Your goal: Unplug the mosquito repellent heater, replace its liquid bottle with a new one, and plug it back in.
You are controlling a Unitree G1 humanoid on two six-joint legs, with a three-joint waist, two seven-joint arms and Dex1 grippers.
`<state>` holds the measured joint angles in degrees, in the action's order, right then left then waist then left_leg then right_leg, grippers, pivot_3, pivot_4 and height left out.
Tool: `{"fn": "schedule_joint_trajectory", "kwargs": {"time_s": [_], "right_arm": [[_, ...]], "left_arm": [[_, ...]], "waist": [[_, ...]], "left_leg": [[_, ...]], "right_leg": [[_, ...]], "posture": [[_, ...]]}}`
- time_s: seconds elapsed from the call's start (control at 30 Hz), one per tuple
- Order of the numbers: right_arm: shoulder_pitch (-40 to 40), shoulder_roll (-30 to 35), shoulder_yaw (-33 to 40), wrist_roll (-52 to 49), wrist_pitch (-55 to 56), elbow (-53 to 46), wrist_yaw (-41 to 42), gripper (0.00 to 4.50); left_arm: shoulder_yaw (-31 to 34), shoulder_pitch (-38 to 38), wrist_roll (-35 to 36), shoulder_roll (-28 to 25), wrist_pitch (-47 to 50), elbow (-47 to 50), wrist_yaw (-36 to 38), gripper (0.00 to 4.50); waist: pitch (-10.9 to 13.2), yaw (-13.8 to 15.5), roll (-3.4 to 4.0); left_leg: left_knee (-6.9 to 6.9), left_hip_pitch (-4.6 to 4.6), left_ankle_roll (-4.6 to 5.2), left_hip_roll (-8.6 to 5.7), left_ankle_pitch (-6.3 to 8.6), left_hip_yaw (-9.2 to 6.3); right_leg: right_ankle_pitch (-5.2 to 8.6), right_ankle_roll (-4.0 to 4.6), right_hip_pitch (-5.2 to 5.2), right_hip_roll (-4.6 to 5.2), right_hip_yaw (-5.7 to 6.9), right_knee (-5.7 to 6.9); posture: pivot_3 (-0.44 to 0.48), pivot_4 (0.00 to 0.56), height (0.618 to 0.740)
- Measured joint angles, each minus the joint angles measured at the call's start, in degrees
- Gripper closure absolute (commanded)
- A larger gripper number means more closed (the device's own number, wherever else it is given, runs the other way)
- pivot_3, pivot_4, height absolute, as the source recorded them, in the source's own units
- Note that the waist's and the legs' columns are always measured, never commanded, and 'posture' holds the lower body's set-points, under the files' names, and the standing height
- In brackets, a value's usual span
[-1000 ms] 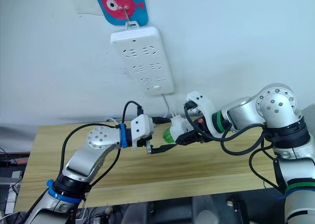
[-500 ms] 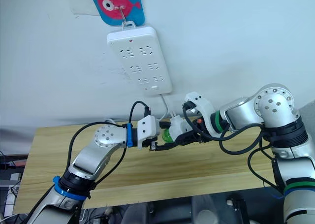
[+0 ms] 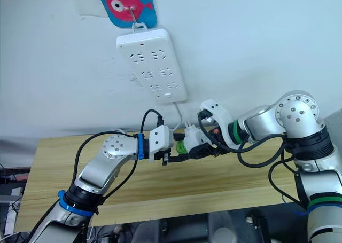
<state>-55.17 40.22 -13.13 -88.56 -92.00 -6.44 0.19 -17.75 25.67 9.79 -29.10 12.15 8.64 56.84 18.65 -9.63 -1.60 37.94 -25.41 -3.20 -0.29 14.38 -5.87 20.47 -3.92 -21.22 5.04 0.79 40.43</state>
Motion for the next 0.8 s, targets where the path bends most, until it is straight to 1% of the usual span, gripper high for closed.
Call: {"fn": "schedule_joint_trajectory", "kwargs": {"time_s": [0.2,0.33,0.57,0.7,0.8], "right_arm": [[0.0,0.5,1.2,0.3,0.0,-0.7,1.0,0.07],[1.6,2.5,3.6,0.1,0.5,-2.5,1.9,0.07],[12.5,3.8,9.4,0.0,6.7,-11.3,5.6,0.07],[19.6,3.4,11.3,2.7,11.7,-16.5,7.5,0.07],[25.3,1.9,12.2,5.5,16.1,-19.9,8.9,0.07]], "left_arm": [[0.8,-0.4,0.0,0.0,-0.1,0.0,-1.0,2.23],[2.5,-2.0,0.3,-0.2,-0.3,0.0,-1.7,2.23],[6.7,-6.8,2.7,0.3,-0.1,0.7,-3.8,2.23],[9.2,-9.4,5.0,0.4,0.2,2.4,-5.0,2.23],[11.5,-12.1,7.1,0.9,0.3,3.5,-5.7,2.23]], "waist": [[0.0,0.0,0.00],[0.0,0.0,0.00],[-0.1,0.0,0.00],[-0.1,0.1,-0.01],[-0.1,0.1,-0.01]], "left_leg": [[0.01,0.00,0.00,0.00,0.00,0.00],[0.00,0.00,0.00,0.00,0.00,-0.01],[0.04,-0.02,-0.01,0.00,-0.01,-0.01],[0.14,0.00,-0.02,0.00,-0.01,-0.03],[0.15,0.08,-0.03,-0.01,-0.02,0.00]], "right_leg": [[0.00,0.00,0.00,0.00,0.00,0.01],[0.00,0.00,0.00,0.00,0.01,0.01],[0.00,0.00,-0.04,0.00,0.00,0.09],[0.00,0.00,-0.08,0.00,-0.01,0.28],[0.00,0.00,-0.09,0.00,-0.05,0.32]], "posture": [[-0.287,0.296,0.740],[-0.290,0.286,0.740],[-0.283,0.262,0.740],[-0.275,0.255,0.740],[-0.266,0.251,0.740]]}}
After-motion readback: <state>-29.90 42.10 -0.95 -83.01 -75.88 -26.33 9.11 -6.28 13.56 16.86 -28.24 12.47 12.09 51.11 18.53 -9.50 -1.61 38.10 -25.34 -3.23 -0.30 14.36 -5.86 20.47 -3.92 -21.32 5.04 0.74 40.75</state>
